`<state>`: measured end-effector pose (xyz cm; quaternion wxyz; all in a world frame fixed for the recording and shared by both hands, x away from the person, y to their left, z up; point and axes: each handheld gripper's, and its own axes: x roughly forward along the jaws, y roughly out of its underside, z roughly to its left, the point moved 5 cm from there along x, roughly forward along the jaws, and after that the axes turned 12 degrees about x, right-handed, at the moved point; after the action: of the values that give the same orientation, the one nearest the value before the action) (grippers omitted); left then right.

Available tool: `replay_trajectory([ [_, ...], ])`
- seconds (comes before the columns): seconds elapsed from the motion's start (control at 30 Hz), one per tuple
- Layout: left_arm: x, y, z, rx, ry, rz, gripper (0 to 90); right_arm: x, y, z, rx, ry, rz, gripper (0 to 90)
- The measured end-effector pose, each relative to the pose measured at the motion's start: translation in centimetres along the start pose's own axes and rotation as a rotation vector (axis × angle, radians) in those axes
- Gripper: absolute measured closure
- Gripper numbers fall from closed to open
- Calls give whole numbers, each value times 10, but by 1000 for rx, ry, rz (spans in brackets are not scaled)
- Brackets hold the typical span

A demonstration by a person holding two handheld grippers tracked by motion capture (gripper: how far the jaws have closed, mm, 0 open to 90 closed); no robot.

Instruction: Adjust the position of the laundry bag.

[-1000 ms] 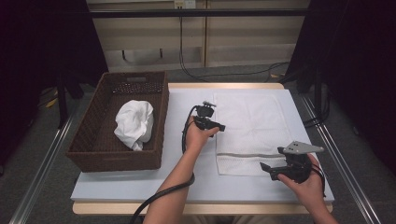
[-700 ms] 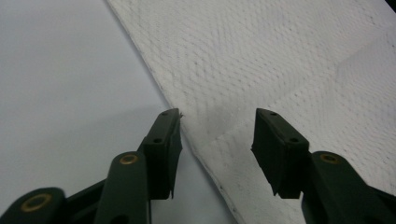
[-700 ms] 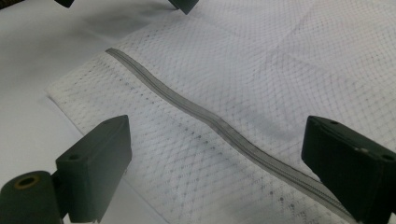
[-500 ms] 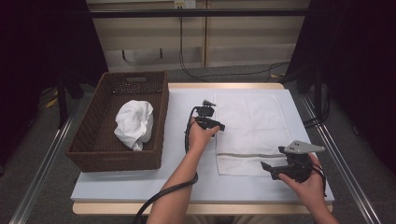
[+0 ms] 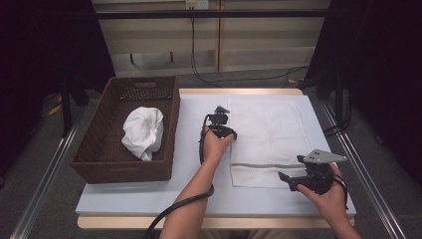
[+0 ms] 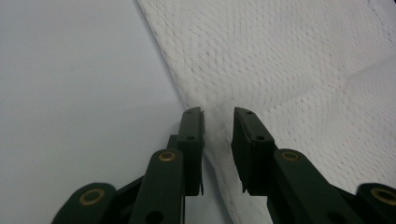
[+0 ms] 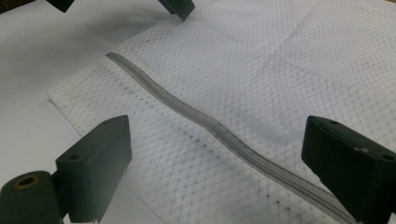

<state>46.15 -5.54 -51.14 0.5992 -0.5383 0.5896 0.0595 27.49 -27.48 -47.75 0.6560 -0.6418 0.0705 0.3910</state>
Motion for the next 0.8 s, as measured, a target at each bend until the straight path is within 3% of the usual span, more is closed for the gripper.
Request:
replay_trajectory([
  [0.3,1,2,2,-15,-2,16,889,-1,0,-1,3,3,0,79],
  [0.33,0,2,2,0,6,22,893,-1,0,-1,1,3,-2,79],
  [0.5,-1,2,1,-6,6,28,900,-1,0,-2,3,7,-1,79],
  [0.8,-8,4,8,-72,36,47,900,-1,0,-3,1,8,-2,79],
])
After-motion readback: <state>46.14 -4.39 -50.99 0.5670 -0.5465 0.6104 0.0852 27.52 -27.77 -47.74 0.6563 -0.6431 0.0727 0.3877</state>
